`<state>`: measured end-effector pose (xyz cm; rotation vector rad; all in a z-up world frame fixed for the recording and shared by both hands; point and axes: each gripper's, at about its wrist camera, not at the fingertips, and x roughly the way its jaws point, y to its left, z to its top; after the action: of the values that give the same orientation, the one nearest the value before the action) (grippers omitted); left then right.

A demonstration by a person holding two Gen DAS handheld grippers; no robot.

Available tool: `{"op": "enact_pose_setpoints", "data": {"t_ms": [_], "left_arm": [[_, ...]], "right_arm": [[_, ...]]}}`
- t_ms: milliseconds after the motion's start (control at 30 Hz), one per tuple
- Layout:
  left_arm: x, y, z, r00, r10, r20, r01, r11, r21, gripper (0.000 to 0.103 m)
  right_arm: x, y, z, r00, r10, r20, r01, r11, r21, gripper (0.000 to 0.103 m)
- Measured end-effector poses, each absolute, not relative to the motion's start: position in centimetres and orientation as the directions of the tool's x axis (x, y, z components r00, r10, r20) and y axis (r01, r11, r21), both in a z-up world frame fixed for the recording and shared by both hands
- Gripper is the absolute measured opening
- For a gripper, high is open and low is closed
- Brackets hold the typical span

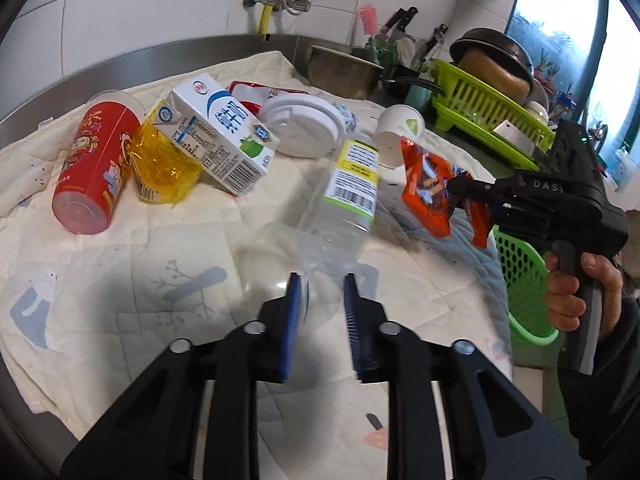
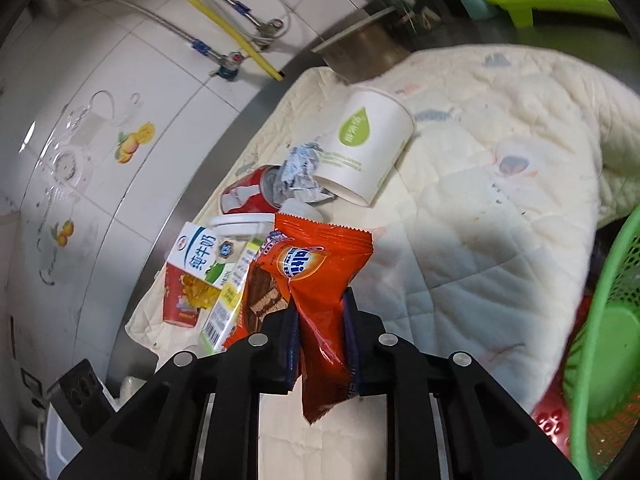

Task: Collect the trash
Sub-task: 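Carry the wrapper with the right gripper over the green basket and release it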

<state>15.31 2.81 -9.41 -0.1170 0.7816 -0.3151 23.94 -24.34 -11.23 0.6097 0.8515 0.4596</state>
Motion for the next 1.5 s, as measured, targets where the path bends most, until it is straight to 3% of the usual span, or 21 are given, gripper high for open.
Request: {"op": "enact_pose_setpoints", "data": {"t_ms": [100,433,667,867,1033,1200,1233,1400,1500], "left_arm": [[14.2,2.1,-9.1,0.673,-0.318,-0.668,0.244,0.948,-0.205,0.003],[10.4,0.2,-6.3,0.702,-0.301,-0.645,0.268,0.951,-0.153,0.001],[9.2,-3.0,-3.7,0.703,-0.378,-0.603,0.364,0.919,-0.152,0.001],[9.4,-8.6,-2.8,0.651,-0.478,-0.590,0.485,0.859,-0.160,0.001],[9.8,-14.4,-2.9,0.585,-0.547,-0.599,0.582,0.798,-0.161,0.001],[11.1,-20.3,-4.4,0.501,-0.591,-0.632,0.653,0.738,-0.172,0.001],[11.2,-21.5,-4.7,0.487,-0.597,-0.637,0.666,0.726,-0.171,0.001],[12.6,-26.0,-7.2,0.406,-0.614,-0.677,0.706,0.681,-0.194,0.001],[13.3,-28.3,-9.1,0.362,-0.606,-0.708,0.716,0.667,-0.205,0.002]], "right_arm": [[22.5,-24.7,-10.4,0.591,0.596,-0.544,-0.156,0.746,0.648,0.015],[17.0,-27.2,-8.9,0.647,0.528,-0.550,-0.172,0.804,0.569,0.011],[12.9,-32.6,-9.5,0.717,0.271,-0.642,-0.042,0.936,0.348,0.011],[11.4,-38.9,-13.0,0.657,0.078,-0.750,0.127,0.969,0.213,0.014],[10.9,-43.0,-15.7,0.610,0.001,-0.792,0.226,0.958,0.176,0.022],[10.4,-46.1,-17.7,0.574,-0.027,-0.818,0.291,0.941,0.172,0.045],[10.4,-46.3,-17.8,0.575,-0.026,-0.818,0.296,0.939,0.178,0.054],[9.7,-47.1,-17.6,0.577,-0.038,-0.816,0.302,0.938,0.170,0.057],[9.1,-47.3,-17.1,0.585,-0.067,-0.808,0.305,0.942,0.143,0.064]]}}
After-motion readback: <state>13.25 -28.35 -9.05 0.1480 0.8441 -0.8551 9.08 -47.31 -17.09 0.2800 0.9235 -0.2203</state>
